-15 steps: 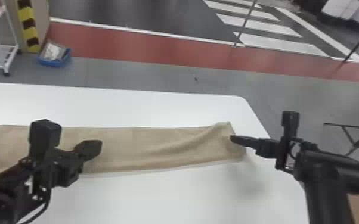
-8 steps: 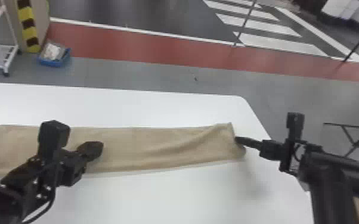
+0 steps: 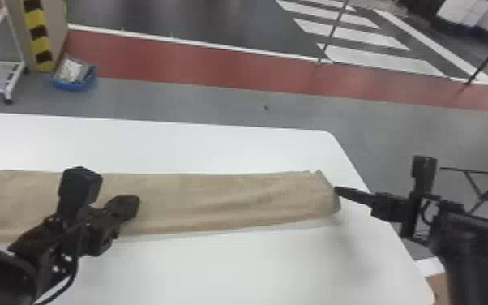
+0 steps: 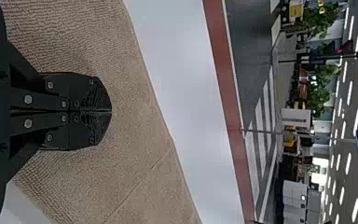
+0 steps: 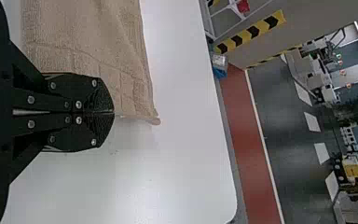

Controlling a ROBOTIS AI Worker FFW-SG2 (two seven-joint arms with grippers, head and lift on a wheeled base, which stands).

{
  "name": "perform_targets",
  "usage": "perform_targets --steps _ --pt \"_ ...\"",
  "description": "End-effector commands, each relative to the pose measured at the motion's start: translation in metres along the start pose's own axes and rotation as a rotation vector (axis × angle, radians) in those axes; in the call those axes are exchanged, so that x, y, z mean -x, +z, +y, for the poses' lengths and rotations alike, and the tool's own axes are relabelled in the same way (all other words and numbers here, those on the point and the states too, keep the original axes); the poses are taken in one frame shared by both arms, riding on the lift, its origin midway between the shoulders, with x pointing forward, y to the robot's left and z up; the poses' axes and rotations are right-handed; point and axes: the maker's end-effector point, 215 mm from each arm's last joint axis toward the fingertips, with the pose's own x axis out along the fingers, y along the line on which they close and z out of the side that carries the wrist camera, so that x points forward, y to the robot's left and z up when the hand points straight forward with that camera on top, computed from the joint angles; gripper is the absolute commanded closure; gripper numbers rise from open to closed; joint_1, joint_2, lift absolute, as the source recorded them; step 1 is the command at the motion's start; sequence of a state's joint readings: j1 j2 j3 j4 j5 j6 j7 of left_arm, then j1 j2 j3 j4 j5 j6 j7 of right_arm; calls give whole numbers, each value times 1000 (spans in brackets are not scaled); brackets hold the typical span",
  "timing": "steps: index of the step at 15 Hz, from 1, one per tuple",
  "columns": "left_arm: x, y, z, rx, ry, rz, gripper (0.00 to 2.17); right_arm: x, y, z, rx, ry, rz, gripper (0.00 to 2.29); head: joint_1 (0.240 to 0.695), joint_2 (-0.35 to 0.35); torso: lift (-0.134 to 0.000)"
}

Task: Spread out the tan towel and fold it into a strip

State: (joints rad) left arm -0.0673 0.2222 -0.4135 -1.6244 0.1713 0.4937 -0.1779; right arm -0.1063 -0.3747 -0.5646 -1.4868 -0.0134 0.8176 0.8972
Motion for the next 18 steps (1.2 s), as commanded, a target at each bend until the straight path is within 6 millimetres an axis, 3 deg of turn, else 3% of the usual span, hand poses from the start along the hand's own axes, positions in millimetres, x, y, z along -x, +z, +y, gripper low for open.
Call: perform_targets --steps 1,3,5,6,7,8,9,10,11,13,16,18 --pt "0 -4 -2 4 -2 12 1592 3 -2 -8 14 -21 17 1214 695 -350 -124" --pt "1 -6 -1 5 -3 17 1592 -2 -13 -8 10 -22 38 1177 695 -350 -124" --pt "3 -3 -1 6 0 8 1588 -6 -15 -4 12 -18 39 296 695 -350 -124" --pt "6 -4 3 11 5 7 1575 -7 -13 -2 13 -15 34 -2 695 -350 -124" --pt "12 12 4 13 5 -27 1362 -6 -8 2 13 -10 20 -2 695 -350 -124" --pt "17 18 5 13 8 -42 1008 -4 -1 6 21 -7 2 -2 695 -350 -124" --pt "24 27 9 6 14 -61 485 -3 5 10 26 -3 -8 26 695 -350 -124" --pt "33 37 19 22 24 -87 198 -2 8 13 25 -1 -8 43 695 -350 -124" --pt "42 50 25 34 28 -118 76 -1 13 17 27 0 -10 43 695 -350 -124" --pt "61 64 56 40 70 -150 76 -3 28 30 22 24 -34 43 695 -350 -124" --pt "83 77 120 58 157 -176 76 -14 43 57 23 99 -48 43 695 -350 -124" --pt "95 75 159 93 205 -181 76 -25 51 79 51 144 -40 70 695 -309 -124"
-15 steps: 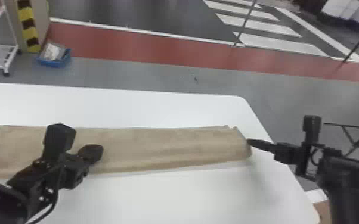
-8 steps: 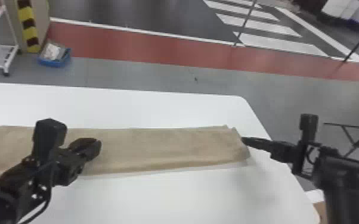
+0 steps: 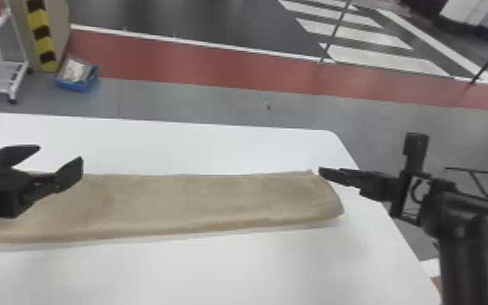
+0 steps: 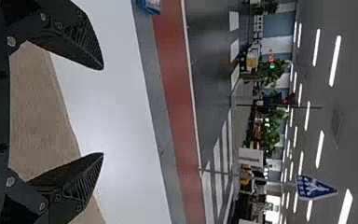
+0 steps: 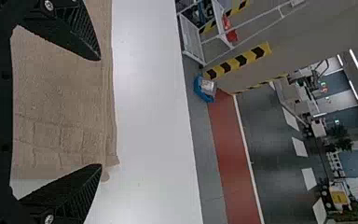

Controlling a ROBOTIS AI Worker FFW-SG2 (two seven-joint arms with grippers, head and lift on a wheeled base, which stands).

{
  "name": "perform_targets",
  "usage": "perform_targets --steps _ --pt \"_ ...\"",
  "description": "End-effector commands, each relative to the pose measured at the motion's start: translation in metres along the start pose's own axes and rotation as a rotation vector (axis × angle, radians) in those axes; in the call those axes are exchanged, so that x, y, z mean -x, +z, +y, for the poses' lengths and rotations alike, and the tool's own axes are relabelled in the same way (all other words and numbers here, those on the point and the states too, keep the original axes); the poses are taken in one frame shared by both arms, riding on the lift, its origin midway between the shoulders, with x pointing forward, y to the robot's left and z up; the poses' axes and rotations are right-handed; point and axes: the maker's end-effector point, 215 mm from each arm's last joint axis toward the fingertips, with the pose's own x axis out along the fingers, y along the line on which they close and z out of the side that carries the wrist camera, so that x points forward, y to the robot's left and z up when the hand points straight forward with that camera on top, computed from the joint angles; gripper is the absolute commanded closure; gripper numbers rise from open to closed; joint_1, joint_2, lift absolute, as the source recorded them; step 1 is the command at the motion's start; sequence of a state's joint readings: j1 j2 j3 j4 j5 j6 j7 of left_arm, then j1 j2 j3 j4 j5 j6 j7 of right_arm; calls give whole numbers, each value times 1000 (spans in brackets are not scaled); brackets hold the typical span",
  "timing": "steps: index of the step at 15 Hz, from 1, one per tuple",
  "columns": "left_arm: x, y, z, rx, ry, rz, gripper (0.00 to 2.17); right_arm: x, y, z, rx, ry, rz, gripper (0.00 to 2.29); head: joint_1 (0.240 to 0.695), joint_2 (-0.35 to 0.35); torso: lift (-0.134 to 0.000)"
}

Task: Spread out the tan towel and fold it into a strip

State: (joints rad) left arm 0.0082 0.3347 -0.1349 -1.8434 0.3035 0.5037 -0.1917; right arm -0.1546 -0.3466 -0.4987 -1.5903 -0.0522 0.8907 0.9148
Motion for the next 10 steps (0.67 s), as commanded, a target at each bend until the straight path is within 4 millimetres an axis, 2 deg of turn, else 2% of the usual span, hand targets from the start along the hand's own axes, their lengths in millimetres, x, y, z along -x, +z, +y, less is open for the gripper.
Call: perform_targets --steps 1,2,5,6,7,10 --pt "7 8 48 29 58 -10 76 -18 7 24 23 50 19 83 695 -281 -124" --pt "8 7 60 37 63 8 76 -25 7 32 13 69 39 83 695 -229 -124" --pt "12 -23 90 121 77 169 76 -38 5 50 -41 113 96 83 695 -164 -124" --pt "14 -25 96 139 85 179 76 -40 4 54 -64 130 114 83 695 -146 -124" --pt "14 -26 96 152 76 189 76 -44 -2 56 -75 138 141 83 695 -130 -124" --pt "25 -57 98 216 69 299 76 -42 -7 41 -87 124 180 80 695 -95 -124"
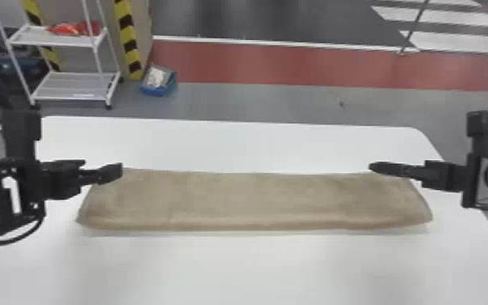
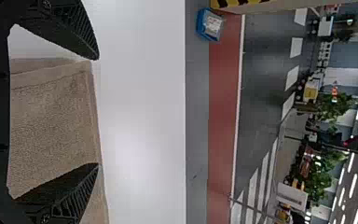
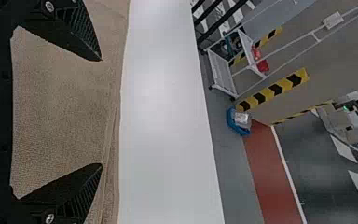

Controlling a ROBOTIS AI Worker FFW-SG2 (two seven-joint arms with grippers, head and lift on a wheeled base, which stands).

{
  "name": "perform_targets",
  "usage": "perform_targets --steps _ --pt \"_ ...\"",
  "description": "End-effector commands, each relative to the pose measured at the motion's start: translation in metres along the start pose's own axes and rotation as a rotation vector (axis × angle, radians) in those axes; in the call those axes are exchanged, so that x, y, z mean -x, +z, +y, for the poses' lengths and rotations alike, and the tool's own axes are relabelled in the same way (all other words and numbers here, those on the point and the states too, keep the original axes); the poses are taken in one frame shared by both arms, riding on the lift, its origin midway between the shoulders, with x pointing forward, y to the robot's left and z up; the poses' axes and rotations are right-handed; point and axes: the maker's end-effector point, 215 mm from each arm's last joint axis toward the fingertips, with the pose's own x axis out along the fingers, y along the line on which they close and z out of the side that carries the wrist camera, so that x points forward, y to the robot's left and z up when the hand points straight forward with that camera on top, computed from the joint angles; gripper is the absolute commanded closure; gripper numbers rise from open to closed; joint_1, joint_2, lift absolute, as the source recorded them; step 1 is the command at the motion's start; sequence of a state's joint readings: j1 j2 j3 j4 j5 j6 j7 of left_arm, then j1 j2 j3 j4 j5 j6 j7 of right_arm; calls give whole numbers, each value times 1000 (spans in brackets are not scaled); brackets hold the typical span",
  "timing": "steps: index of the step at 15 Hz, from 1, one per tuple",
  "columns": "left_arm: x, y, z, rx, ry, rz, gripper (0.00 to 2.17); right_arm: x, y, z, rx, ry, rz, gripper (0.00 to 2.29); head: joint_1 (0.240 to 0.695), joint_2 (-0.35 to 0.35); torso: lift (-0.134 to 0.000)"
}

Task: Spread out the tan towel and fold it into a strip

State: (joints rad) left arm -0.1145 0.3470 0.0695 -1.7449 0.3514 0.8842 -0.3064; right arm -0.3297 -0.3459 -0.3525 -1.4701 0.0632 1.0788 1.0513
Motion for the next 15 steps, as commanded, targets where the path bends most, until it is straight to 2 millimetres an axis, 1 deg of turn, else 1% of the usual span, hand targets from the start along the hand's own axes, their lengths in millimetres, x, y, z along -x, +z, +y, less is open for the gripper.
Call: perform_targets --steps 1,2,3,4,8,9,11,13,15 --pt "6 -22 10 54 8 73 76 9 -1 -19 -16 -29 6 76 695 -92 -124" --pt "8 -26 8 71 -5 85 76 13 -4 -25 -32 -35 4 76 695 -93 -124" --pt "11 -41 7 90 -12 140 76 19 -4 -36 -44 -55 3 76 695 -101 -124" --pt "12 -39 9 87 -10 139 76 25 -3 -44 -50 -67 0 76 695 -108 -124" --pt "15 -34 16 83 -7 134 76 41 3 -64 3 -108 -8 80 695 -142 -124" --pt "14 -35 19 83 -1 137 76 42 -2 -66 5 -112 2 80 695 -146 -124" --pt "13 -38 23 88 6 144 76 42 -4 -66 12 -108 4 90 695 -149 -124" --pt "13 -38 28 84 17 148 76 43 -5 -67 13 -114 5 110 695 -147 -124" --pt "13 -38 29 82 20 149 76 43 -4 -67 23 -113 1 113 695 -145 -124"
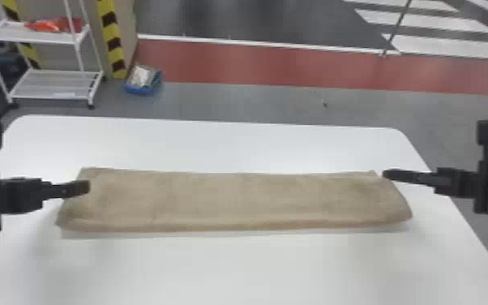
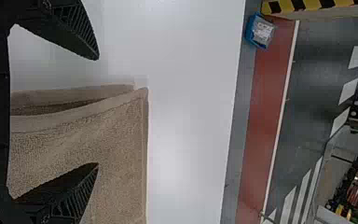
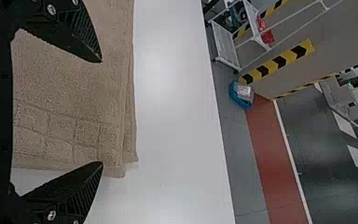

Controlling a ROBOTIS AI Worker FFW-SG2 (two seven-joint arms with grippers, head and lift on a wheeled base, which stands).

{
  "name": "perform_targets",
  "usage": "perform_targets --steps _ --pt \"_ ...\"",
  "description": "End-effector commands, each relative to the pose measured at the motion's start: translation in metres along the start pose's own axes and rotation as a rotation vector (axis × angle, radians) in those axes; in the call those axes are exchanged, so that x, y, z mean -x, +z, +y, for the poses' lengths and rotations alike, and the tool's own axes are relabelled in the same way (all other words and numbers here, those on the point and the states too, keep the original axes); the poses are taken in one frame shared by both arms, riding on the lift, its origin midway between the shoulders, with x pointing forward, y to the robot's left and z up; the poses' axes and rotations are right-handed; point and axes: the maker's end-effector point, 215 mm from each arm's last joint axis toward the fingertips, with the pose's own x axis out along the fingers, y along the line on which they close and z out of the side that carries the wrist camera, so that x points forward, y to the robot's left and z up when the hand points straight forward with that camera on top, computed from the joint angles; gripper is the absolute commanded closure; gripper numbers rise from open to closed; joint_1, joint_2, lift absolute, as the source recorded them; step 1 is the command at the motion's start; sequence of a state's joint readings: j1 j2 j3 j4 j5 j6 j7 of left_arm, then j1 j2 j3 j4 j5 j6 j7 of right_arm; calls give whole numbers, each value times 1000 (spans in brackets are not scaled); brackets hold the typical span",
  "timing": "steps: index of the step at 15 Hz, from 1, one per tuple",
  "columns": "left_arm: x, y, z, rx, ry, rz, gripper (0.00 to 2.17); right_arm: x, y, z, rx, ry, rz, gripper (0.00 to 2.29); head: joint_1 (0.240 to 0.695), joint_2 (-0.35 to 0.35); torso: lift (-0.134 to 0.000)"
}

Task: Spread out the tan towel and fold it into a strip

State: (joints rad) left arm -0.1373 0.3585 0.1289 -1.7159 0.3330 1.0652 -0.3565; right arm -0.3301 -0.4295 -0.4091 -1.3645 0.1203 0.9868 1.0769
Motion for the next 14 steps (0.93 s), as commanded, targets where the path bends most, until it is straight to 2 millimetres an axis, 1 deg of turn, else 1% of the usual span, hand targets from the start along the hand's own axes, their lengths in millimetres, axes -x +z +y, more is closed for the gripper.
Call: perform_targets --steps 1,6,9,12,14 --pt "0 0 1 -1 2 2 76 -1 1 0 11 1 -5 113 695 -144 -124" --pt "-1 -3 6 3 6 9 76 -1 2 2 21 3 -10 117 695 -140 -124" --pt "-2 -4 5 6 -3 12 76 1 3 2 25 7 -7 117 695 -138 -124" --pt "-2 -4 5 6 -4 12 76 0 2 6 24 19 -4 117 695 -138 -124" --pt "-2 -4 5 6 -4 12 76 1 2 4 25 13 -3 117 695 -136 -124"
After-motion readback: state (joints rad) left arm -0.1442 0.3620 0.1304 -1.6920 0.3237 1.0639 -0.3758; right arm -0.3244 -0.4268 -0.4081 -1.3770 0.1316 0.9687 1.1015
